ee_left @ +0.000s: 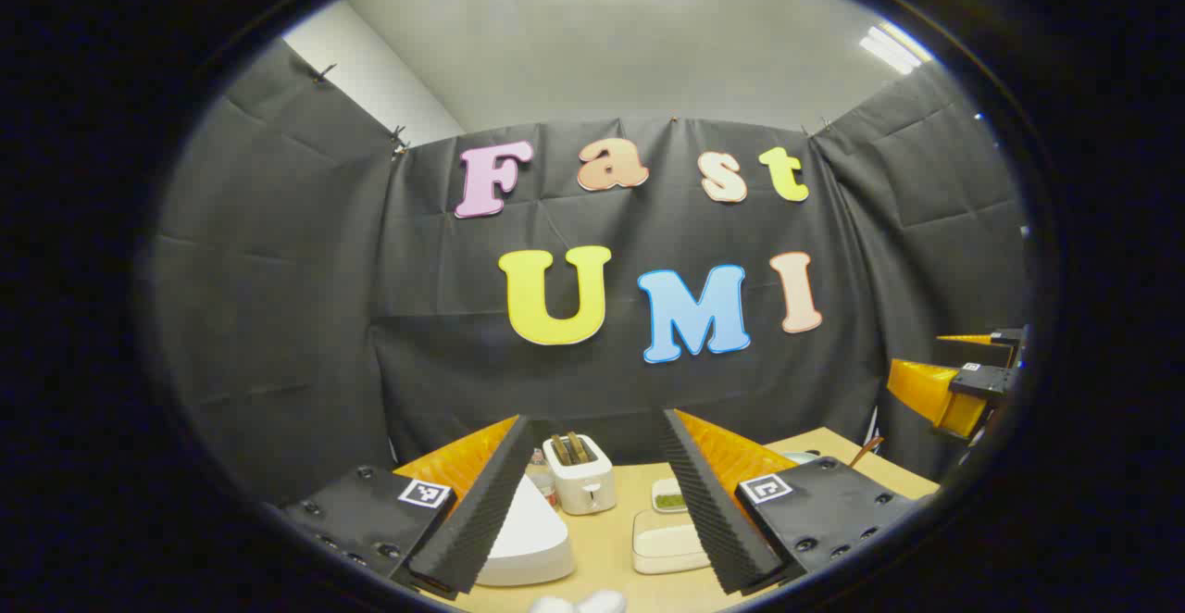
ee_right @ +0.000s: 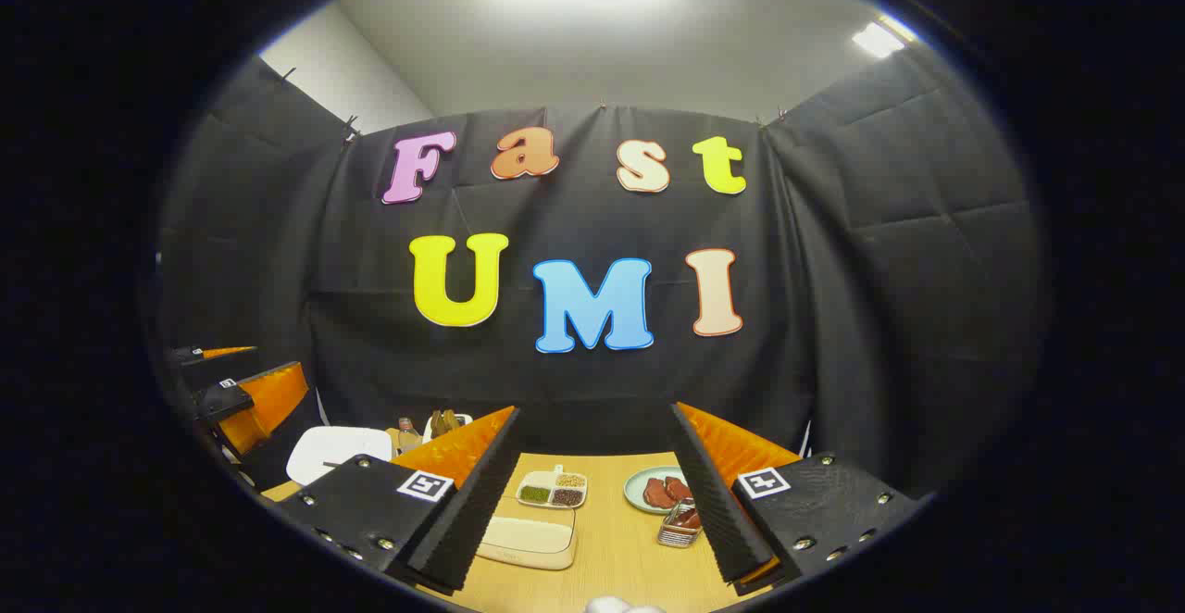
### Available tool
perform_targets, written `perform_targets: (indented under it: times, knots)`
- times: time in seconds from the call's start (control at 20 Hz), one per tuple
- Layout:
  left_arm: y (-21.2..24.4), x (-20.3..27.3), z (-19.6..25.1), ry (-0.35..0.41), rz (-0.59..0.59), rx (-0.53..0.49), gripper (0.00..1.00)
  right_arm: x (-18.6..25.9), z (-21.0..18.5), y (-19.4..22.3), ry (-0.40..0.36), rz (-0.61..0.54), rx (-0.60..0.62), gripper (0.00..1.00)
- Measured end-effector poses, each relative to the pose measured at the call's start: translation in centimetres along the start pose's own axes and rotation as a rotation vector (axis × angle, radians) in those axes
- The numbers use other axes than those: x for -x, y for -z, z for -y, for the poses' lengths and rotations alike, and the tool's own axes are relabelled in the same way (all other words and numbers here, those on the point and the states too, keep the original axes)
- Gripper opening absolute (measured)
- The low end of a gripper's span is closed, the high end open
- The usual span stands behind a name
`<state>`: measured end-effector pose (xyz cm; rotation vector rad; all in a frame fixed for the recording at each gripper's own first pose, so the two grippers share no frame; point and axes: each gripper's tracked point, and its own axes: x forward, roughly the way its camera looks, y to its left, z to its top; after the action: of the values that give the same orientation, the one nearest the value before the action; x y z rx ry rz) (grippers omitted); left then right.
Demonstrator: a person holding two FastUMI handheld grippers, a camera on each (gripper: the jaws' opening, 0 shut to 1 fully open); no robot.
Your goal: Close the left gripper, press the button to open the rice cooker; take a wooden spoon from the chopstick holder with the right hand, scoop a spoonful of rice and pour it into the rice cooker, then put the wooden spoon back into the chopstick holder.
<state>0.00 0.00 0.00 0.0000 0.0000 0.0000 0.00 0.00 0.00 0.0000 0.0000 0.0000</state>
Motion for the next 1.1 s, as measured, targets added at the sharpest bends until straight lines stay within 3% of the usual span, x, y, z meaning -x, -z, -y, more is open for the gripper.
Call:
perform_targets:
  times: [0.5,1.1]
  knots:
    - [0.1,-1.5,1.5,0.062,-0.004,0.009,0.96,-0.9,0.8,0.2,0.037,-0.011,-0.017,0.96]
    - [0.6,-2.4,0.7,0.034,-0.006,0.016,0.93,-1.2,1.3,0.3,0.055,-0.021,0.014,0.96]
